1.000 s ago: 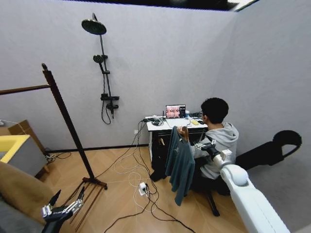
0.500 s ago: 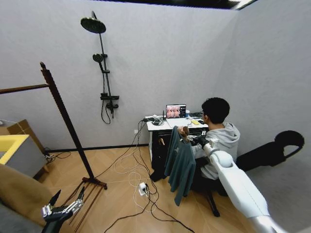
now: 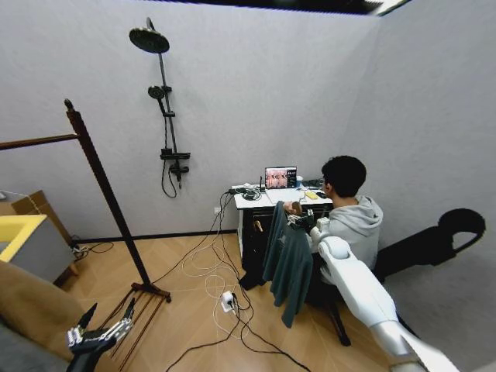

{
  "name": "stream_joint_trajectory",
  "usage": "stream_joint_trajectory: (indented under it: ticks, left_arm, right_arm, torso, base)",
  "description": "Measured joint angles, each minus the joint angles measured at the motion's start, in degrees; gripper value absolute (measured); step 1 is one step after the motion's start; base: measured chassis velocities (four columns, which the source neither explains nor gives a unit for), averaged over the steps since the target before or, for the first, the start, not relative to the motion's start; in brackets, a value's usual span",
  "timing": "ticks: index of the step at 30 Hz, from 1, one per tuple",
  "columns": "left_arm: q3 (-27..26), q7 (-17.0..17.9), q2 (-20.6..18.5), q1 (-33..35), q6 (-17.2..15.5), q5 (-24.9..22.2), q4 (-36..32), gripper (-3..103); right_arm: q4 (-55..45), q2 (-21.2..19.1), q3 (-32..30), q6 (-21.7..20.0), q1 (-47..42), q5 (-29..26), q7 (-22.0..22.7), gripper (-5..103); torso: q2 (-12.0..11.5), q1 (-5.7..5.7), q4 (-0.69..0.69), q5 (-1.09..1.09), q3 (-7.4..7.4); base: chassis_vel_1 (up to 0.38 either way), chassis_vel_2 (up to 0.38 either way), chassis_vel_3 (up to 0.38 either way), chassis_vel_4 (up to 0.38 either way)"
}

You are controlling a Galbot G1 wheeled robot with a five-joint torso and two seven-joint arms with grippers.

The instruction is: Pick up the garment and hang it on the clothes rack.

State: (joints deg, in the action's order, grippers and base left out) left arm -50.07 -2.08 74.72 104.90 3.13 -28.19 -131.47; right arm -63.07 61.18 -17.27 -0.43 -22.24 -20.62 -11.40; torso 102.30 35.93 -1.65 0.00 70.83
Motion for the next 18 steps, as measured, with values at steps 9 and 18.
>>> stream_joint_trajectory:
  ticks: [9,18]
  left_arm:
    - [0.0,0.0,0.0,0.0,0.0,0.0,0.0,100]
    - [0.0,0.0,0.0,0.0,0.0,0.0,0.0,100]
  right_arm:
    - [0.02,-0.11,-0.14,-1.51,0.37,0.19,0.01,39]
    - [-1.49,-0.21,-0.54,-1.96,-1.0,0.53,0.26,21]
  torso:
    - [0.0,0.0,0.0,0.0,0.0]
    - [0.0,0.0,0.0,0.01,0.0]
  base:
    - [0.0,0.0,0.0,0.0]
    - [0.0,0.0,0.0,0.0]
